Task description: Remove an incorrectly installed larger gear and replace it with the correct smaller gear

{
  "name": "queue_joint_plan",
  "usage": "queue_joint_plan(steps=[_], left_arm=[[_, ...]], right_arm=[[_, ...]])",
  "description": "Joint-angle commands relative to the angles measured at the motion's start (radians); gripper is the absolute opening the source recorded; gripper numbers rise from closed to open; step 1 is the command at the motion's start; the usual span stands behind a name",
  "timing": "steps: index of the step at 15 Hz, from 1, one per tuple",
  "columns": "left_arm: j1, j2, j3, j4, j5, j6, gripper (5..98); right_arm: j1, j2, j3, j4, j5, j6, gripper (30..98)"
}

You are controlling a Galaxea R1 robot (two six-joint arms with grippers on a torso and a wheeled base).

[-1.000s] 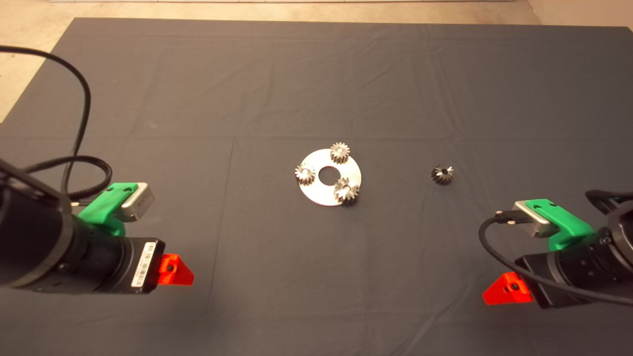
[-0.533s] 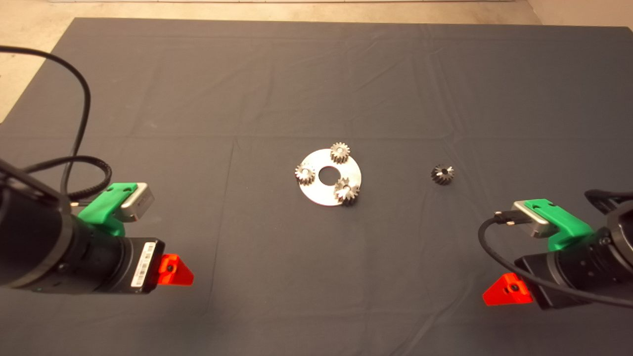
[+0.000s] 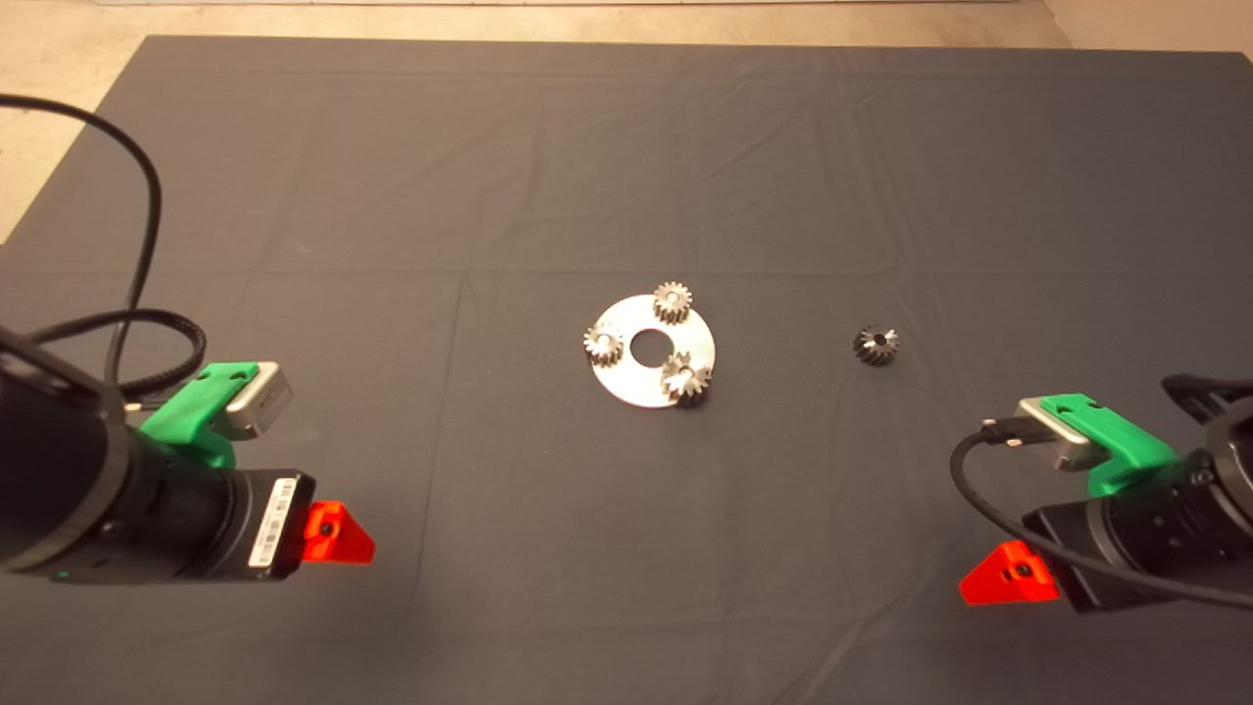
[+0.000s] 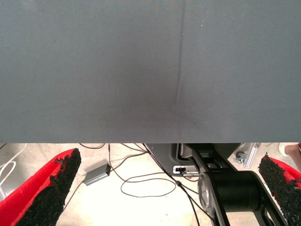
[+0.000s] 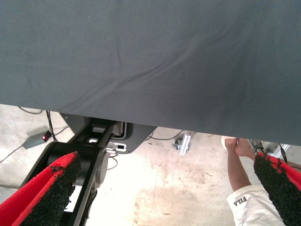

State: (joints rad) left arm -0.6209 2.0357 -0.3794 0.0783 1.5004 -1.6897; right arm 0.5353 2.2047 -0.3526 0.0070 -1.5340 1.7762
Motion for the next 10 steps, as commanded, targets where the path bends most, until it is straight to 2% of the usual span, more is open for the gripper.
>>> queue_joint_plan(steps=[1, 10], left_arm=[[-0.004, 0.004, 0.015, -0.015, 0.006, -0.005, 98.2], [-0.004, 0.006, 0.015, -0.015, 0.006, -0.001, 98.2]], right_arm=[[0.017, -0.010, 0.003, -0.002, -0.124, -0.005, 97.6], [0.017, -0.010, 0.003, -0.001, -0.124, -0.004, 97.6]])
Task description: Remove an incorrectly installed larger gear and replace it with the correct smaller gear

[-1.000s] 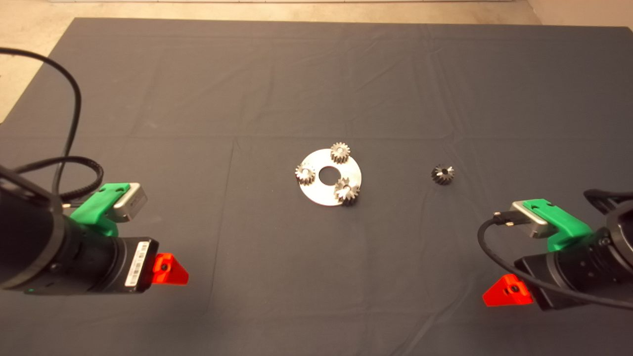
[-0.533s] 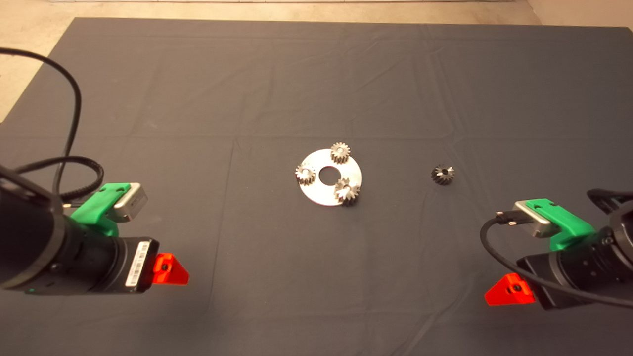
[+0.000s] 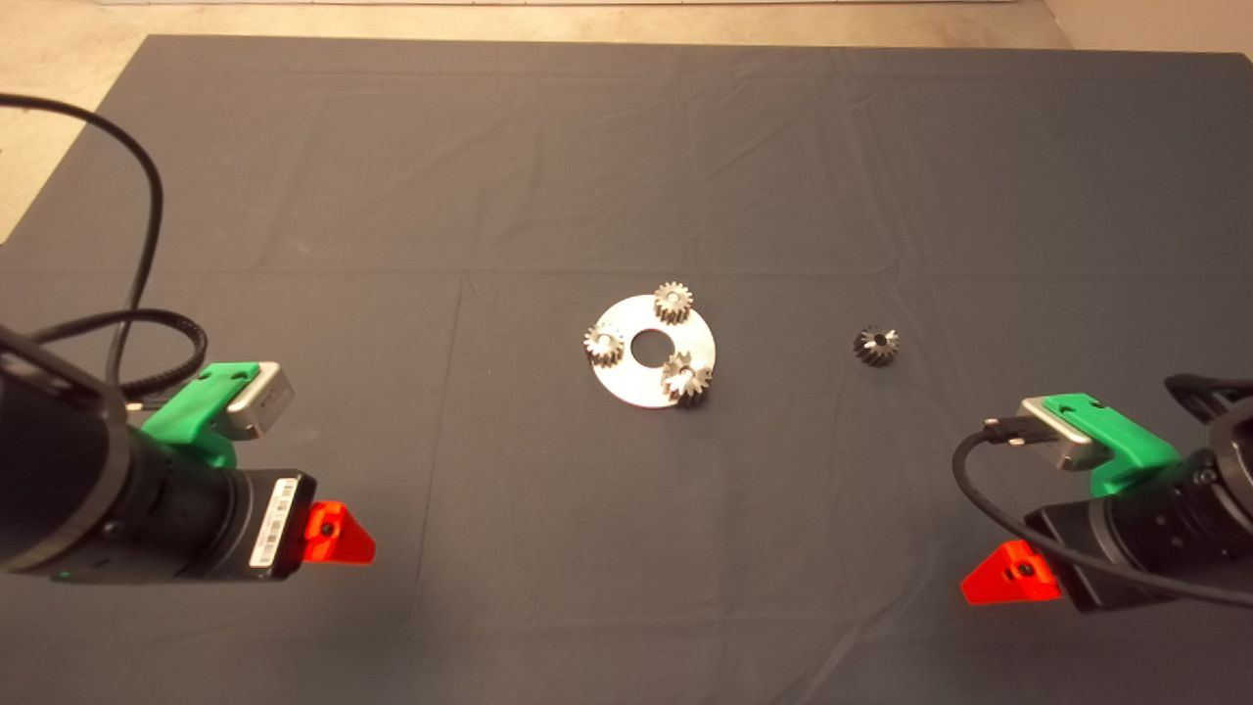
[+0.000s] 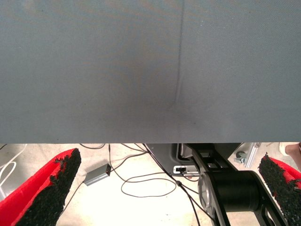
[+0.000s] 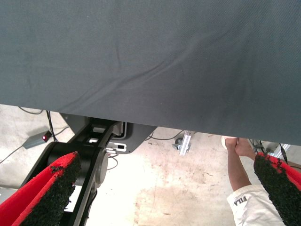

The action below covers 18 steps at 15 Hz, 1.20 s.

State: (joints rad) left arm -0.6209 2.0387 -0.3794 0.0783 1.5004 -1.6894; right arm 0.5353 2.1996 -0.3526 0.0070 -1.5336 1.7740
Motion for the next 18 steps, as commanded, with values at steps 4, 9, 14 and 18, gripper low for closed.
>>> queue_joint_plan(steps=[4, 9, 14, 18], left_arm=[[-0.004, 0.003, 0.015, -0.015, 0.006, -0.001, 98.2], [-0.004, 0.004, 0.015, -0.015, 0.005, -0.003, 98.2], [-0.004, 0.004, 0.015, -0.015, 0.004, -0.003, 98.2], [-0.004, 0.004, 0.015, -0.015, 0.004, -0.003, 98.2]], right_arm=[[0.017, 0.001, 0.003, -0.001, -0.124, -0.002, 97.6], [0.017, 0.001, 0.003, -0.001, -0.124, -0.002, 97.6], [0.017, -0.002, 0.003, -0.002, -0.124, -0.002, 97.6], [0.017, 0.000, 0.003, -0.001, -0.124, -0.002, 97.6]])
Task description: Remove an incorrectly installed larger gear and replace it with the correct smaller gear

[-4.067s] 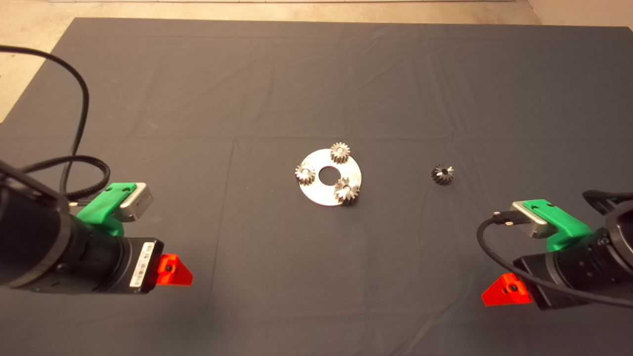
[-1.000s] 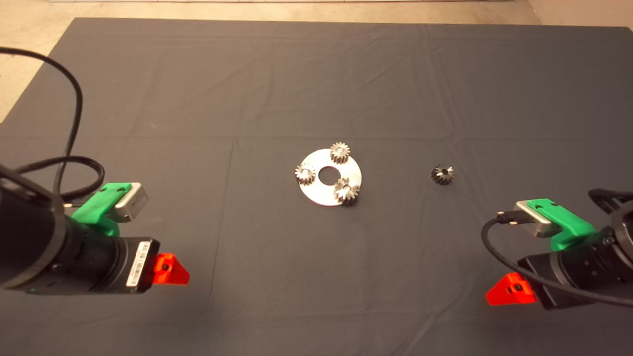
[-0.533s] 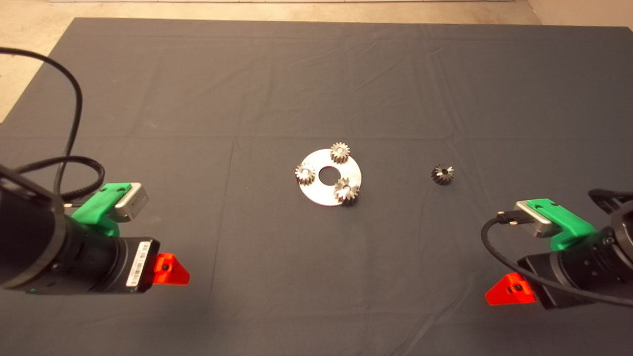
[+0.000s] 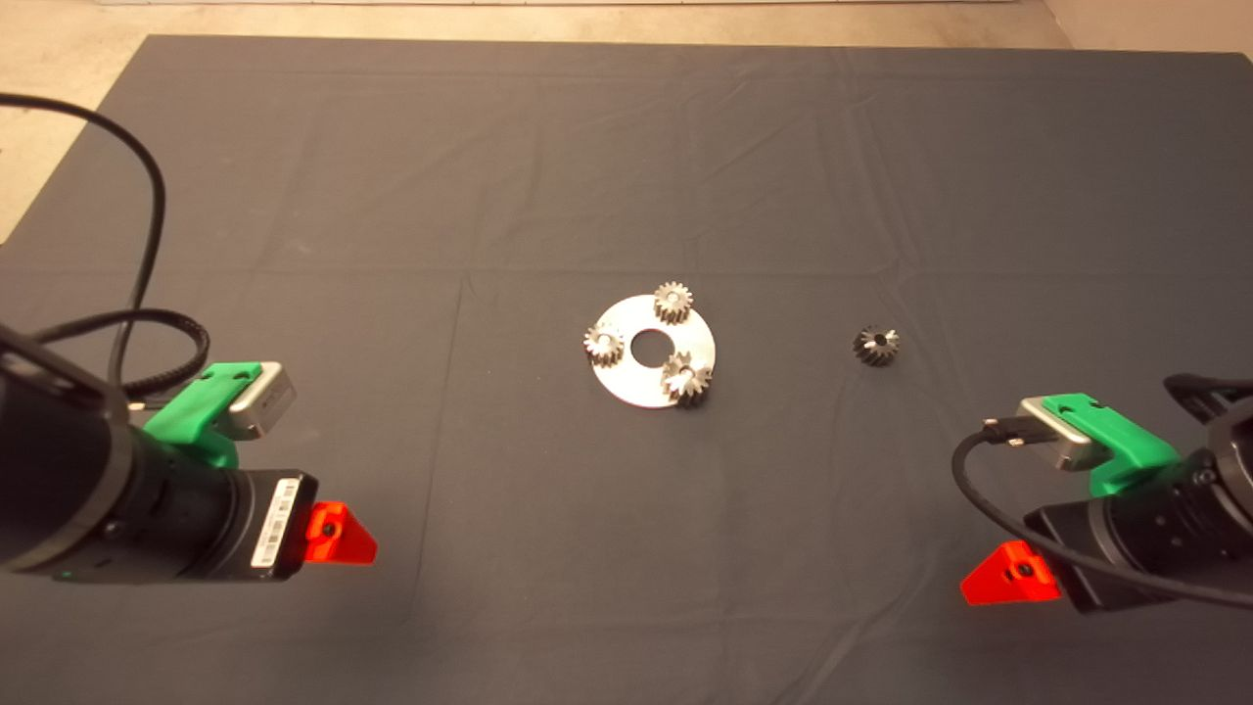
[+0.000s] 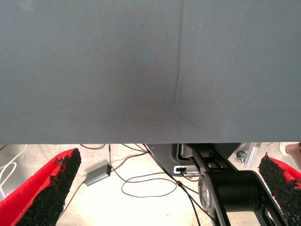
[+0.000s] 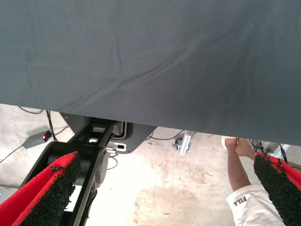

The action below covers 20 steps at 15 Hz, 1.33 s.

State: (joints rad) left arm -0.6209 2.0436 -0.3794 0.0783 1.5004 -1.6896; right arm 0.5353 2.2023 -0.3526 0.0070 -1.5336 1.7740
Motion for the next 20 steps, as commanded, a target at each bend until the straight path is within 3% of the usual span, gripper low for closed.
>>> queue_joint_plan(steps=[1, 9, 11, 14, 20], left_arm=[[-0.004, -0.001, 0.015, -0.015, 0.004, -0.005, 98.2], [-0.004, 0.001, 0.015, -0.015, 0.004, -0.005, 98.2], [-0.005, 0.001, 0.015, -0.015, 0.004, -0.005, 98.2], [-0.004, 0.002, 0.015, -0.015, 0.005, -0.005, 98.2], [-0.004, 0.002, 0.015, -0.015, 0.004, -0.005, 98.2]], right_arm=[[0.017, -0.003, 0.003, -0.001, -0.124, -0.002, 97.6], [0.017, -0.002, -0.002, -0.007, -0.124, -0.011, 97.6], [0.015, 0.006, -0.011, -0.025, -0.124, -0.109, 97.6], [0.017, 0.011, -0.173, -0.028, -0.124, -0.285, 97.6], [0.017, 0.251, -0.464, -0.035, -0.124, -0.494, 97.6]])
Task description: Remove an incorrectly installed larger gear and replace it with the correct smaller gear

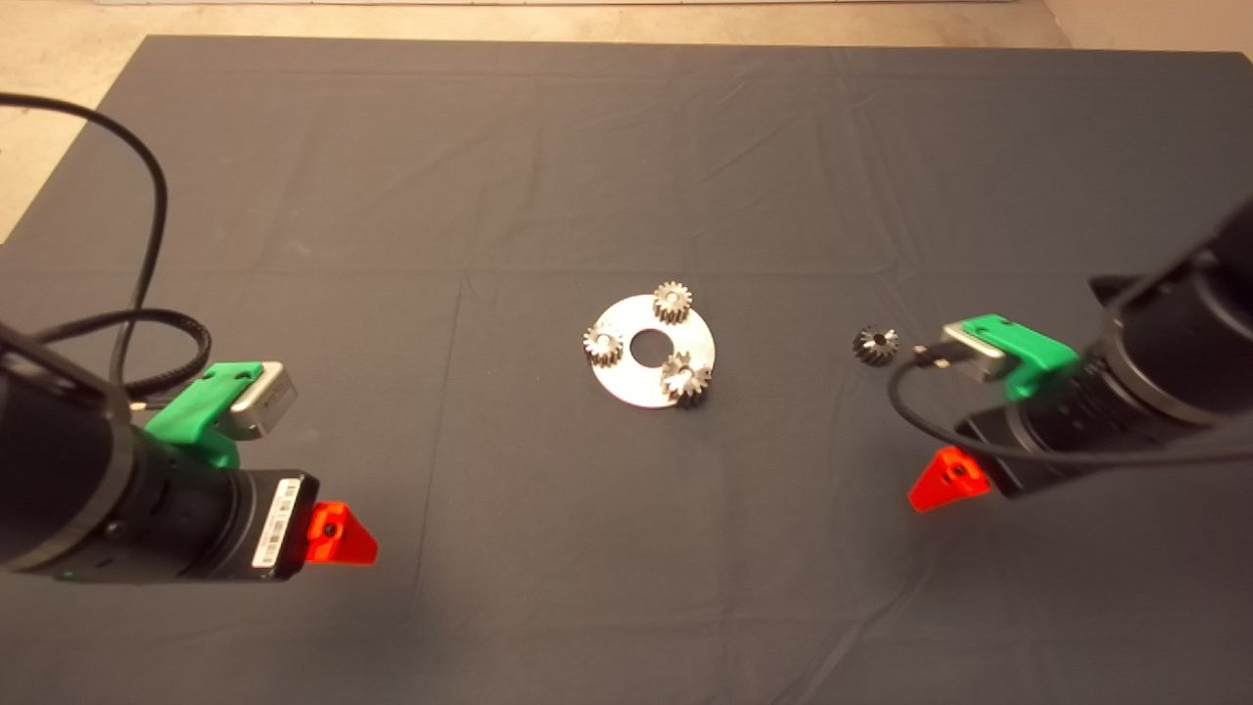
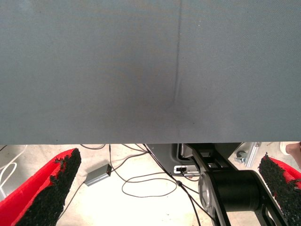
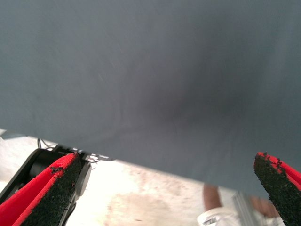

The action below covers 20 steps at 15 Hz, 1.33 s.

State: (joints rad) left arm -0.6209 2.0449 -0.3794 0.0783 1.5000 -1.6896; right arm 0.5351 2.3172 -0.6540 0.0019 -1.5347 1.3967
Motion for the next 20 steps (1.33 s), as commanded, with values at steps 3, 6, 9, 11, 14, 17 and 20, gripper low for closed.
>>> queue_joint_plan(steps=[3, 6, 9, 11, 14, 17, 20], left_arm=[[-0.004, 0.001, 0.015, -0.015, 0.006, -0.005, 98.2], [-0.004, 0.001, 0.015, -0.015, 0.006, -0.005, 98.2], [-0.004, 0.001, 0.015, -0.015, 0.006, -0.005, 98.2], [-0.004, 0.001, 0.015, -0.015, 0.006, -0.005, 98.2], [-0.004, 0.001, 0.015, -0.015, 0.006, -0.005, 98.2], [-0.004, -0.001, 0.015, -0.015, 0.006, -0.005, 98.2], [-0.004, 0.001, 0.015, -0.015, 0.006, -0.005, 98.2]], right_arm=[[0.016, 0.250, -0.326, -0.031, -0.123, -0.232, 97.6], [-0.001, 0.353, -0.447, -0.057, -0.123, -0.327, 97.6], [-0.039, 0.412, -0.523, -0.081, -0.123, -0.387, 97.6], [-0.067, 0.473, -0.593, -0.098, -0.123, -0.434, 97.6], [-0.088, 0.538, -0.679, -0.112, -0.123, -0.495, 97.6], [-0.107, 0.572, -0.711, -0.140, -0.123, -0.535, 97.6], [-0.130, 0.571, -0.711, -0.163, -0.123, -0.564, 97.6]])
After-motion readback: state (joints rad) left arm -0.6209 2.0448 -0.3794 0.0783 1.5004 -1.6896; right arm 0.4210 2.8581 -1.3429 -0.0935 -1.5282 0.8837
